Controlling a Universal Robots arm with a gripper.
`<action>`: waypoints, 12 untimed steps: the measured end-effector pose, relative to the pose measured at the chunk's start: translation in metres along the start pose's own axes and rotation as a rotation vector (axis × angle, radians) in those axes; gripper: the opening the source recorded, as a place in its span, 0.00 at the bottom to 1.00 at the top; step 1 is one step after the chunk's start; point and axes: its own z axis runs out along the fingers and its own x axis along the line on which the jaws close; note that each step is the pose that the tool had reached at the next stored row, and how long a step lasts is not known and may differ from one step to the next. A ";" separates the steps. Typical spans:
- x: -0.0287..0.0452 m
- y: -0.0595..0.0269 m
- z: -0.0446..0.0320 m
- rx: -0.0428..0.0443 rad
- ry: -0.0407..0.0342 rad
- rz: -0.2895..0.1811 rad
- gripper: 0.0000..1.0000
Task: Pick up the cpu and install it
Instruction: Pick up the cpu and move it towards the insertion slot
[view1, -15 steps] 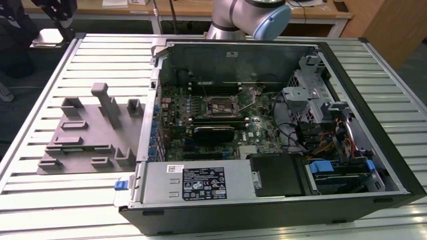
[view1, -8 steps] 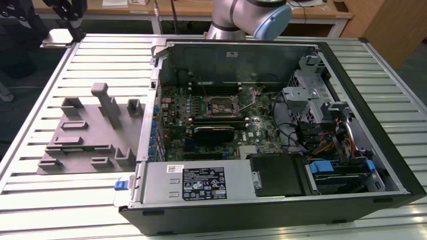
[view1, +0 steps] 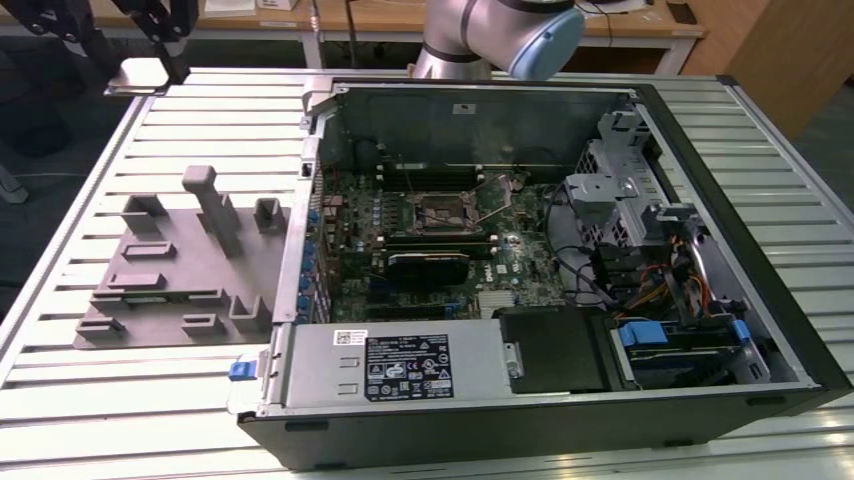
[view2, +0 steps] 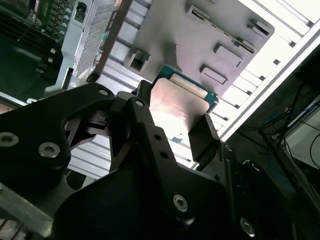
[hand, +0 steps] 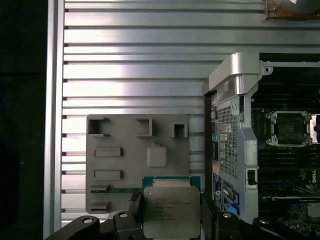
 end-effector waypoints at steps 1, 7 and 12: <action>-0.0023 0.0001 0.0001 -0.0001 -0.0001 0.000 0.55; -0.0151 0.0004 0.0004 -0.0001 -0.0001 0.000 0.55; -0.0261 0.0006 0.0007 -0.0001 -0.0001 0.000 0.55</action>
